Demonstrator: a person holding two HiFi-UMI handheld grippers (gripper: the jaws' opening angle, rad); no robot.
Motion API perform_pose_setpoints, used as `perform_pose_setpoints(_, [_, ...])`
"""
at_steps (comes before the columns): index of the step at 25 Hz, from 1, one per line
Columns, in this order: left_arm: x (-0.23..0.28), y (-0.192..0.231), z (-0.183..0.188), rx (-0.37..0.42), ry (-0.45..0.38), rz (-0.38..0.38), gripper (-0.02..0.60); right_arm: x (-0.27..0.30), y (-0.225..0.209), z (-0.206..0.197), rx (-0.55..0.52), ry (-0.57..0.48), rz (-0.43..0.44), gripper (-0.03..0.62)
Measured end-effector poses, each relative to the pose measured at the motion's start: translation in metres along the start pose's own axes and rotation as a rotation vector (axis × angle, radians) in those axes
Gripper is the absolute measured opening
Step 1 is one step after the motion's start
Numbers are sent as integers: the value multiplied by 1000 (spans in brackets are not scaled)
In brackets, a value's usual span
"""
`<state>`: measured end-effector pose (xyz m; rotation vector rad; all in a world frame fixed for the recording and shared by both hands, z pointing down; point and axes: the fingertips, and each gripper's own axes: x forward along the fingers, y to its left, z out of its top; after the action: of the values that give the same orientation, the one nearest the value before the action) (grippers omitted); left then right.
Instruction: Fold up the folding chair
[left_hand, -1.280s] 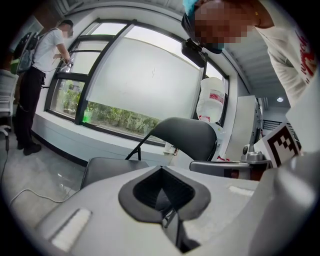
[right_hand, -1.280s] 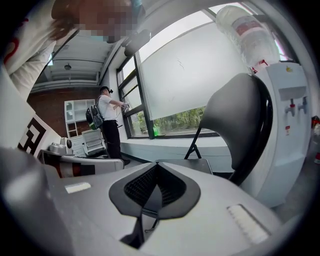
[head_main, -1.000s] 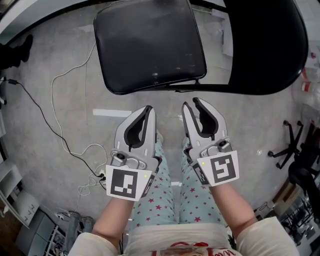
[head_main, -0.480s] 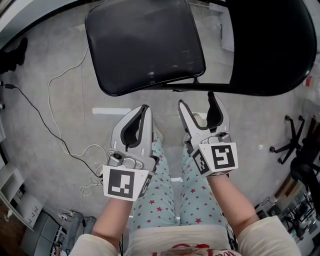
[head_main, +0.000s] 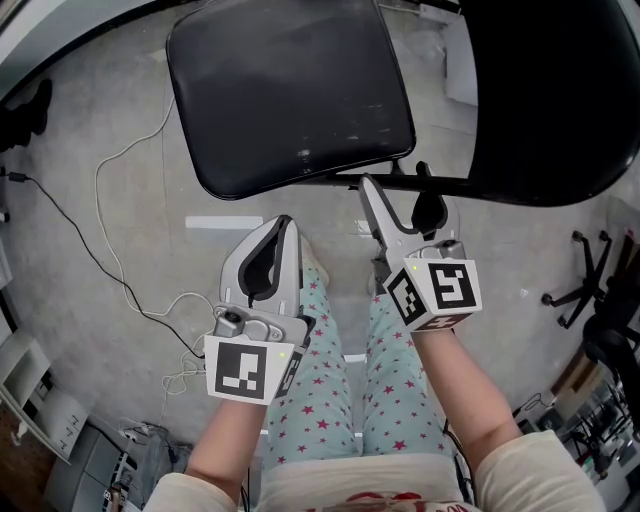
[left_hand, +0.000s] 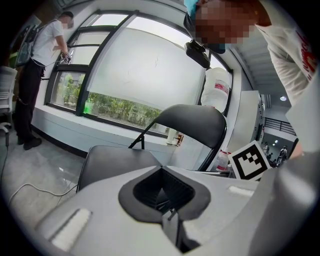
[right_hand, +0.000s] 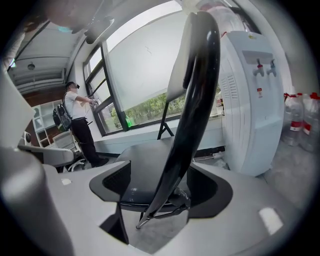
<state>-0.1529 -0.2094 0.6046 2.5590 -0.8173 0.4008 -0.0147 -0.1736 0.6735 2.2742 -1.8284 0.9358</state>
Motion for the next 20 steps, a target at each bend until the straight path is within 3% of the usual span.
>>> perform_pose_setpoints(6, [1, 9, -4, 4, 3, 11, 0, 14, -6, -7, 23, 10, -23, 333])
perform_pose_setpoints(12, [1, 27, -7, -10, 1, 56, 0, 22, -10, -7, 1, 14, -54, 231])
perform_pose_setpoints(14, [1, 38, -9, -15, 3, 82, 0, 22, -15, -8, -6, 18, -83, 155])
perform_pose_setpoints(20, [-2, 86, -20, -40, 15, 178, 2, 22, -15, -9, -44, 34, -93, 146])
